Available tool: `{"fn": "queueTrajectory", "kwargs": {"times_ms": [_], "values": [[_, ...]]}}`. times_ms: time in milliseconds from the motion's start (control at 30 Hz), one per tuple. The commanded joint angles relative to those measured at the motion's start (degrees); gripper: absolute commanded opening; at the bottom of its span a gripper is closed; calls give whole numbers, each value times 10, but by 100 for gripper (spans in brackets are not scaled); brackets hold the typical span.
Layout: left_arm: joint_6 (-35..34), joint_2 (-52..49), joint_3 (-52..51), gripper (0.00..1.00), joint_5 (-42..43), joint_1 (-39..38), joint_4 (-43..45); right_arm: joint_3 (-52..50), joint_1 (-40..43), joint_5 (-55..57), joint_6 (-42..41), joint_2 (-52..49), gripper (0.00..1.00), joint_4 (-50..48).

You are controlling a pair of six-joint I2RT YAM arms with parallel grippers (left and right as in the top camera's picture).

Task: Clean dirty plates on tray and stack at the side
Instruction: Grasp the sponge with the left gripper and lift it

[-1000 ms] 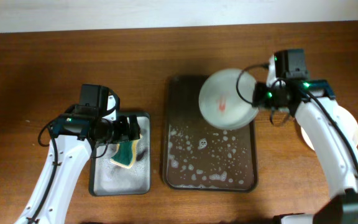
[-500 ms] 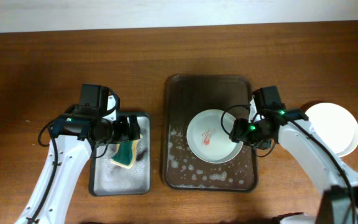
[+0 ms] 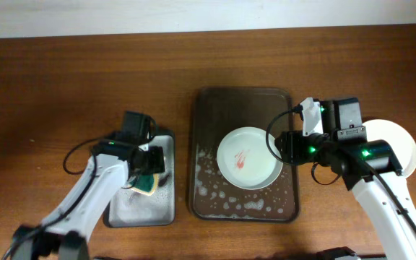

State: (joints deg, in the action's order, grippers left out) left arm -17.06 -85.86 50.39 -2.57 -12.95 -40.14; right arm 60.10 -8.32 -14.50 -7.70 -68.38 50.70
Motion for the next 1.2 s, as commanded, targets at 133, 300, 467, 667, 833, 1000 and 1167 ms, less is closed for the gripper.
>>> {"fn": "queueTrajectory", "kwargs": {"times_ms": [133,300,467,667,833,1000,1167], "values": [[-2,-61,-35,0,15,0,49,3,-3,1,4,-6,61,3],[-2,-50,70,40,48,0,-55,3,-3,1,4,-6,60,12],[0,-52,53,60,47,0,-63,3,-3,1,4,-6,61,12],[-16,-52,-73,0,52,0,31,3,-3,1,4,-6,61,11],[-15,-38,5,29,62,0,-57,3,-3,2,4,-6,60,12],[-13,-33,74,64,0,0,-77,3,-3,2,4,-6,61,12],[-11,-48,15,52,-4,-18,-10,3,-3,2,4,-6,61,9]]}}
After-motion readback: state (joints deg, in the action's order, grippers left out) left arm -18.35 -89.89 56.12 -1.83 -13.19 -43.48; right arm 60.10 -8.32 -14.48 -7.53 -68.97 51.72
